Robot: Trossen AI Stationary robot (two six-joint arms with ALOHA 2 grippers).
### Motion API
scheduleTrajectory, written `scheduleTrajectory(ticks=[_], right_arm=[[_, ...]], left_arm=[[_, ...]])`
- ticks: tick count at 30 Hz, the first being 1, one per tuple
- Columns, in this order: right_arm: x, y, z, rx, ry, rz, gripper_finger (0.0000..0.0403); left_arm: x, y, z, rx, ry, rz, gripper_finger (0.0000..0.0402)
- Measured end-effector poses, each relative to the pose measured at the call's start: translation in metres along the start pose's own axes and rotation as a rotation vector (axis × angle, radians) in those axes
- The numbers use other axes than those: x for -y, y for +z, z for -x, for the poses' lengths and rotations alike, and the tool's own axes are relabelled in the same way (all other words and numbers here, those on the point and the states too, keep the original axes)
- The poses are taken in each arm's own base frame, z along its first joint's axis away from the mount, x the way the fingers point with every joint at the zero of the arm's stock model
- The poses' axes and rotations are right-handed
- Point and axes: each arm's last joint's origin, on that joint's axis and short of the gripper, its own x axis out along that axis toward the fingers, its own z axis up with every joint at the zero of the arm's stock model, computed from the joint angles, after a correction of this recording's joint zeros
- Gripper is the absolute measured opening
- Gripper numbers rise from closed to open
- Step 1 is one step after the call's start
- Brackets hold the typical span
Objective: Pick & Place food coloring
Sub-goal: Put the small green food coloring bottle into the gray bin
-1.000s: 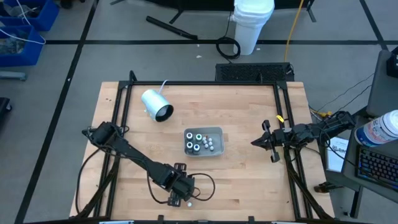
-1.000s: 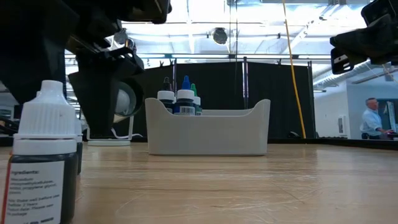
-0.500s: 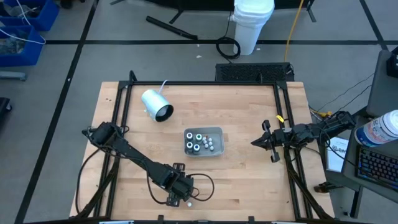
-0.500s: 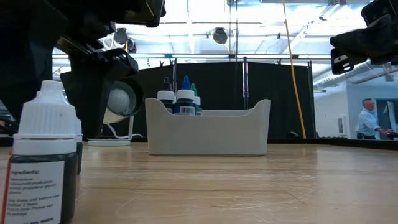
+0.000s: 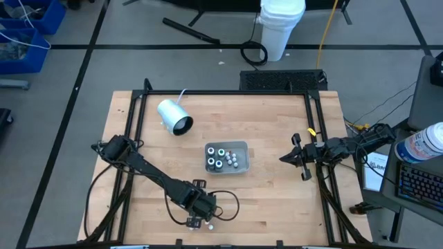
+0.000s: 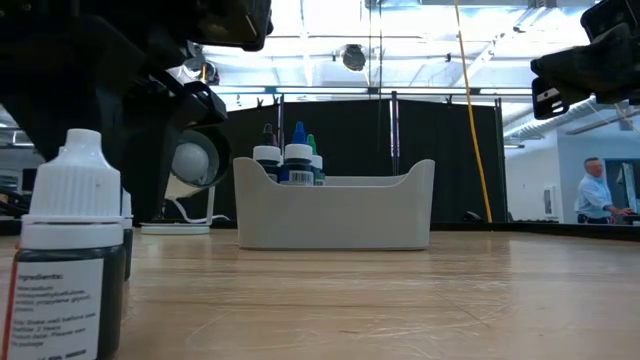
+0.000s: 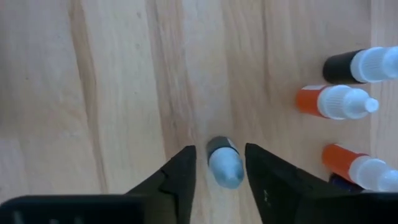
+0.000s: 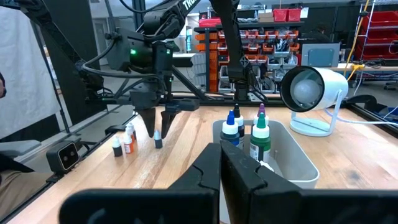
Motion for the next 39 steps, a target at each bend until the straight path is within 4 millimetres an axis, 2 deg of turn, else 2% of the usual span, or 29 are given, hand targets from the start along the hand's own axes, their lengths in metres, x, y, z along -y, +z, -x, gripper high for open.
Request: scheduleTrajectory(ticks=[12, 21, 29, 35, 39], right_arm=[[0.0, 0.0, 0.0, 0.0, 0.0, 0.0, 0.0], [0.0, 0.0, 0.0, 0.0, 0.0, 0.0, 0.0], [0.0, 0.0, 0.0, 0.0, -0.002, 0.004, 0.0], [0.0, 0.0, 0.0, 0.0, -0.003, 0.008, 0.0], [0.0, 0.0, 0.0, 0.0, -0.003, 0.007, 0.0]], left_arm=[[0.0, 0.0, 0.001, -0.007, -0.006, -0.015, 0.0062], [-0.002, -0.003, 0.005, -0.035, -0.02, -0.056, 0.0069], [-0.006, -0.002, 0.044, 0.046, -0.04, -0.083, 0.0061], [-0.012, -0.005, 0.089, 0.184, 0.002, -0.117, 0.0066], [-0.023, -0.01, 0.117, 0.251, 0.039, -0.062, 0.0063]])
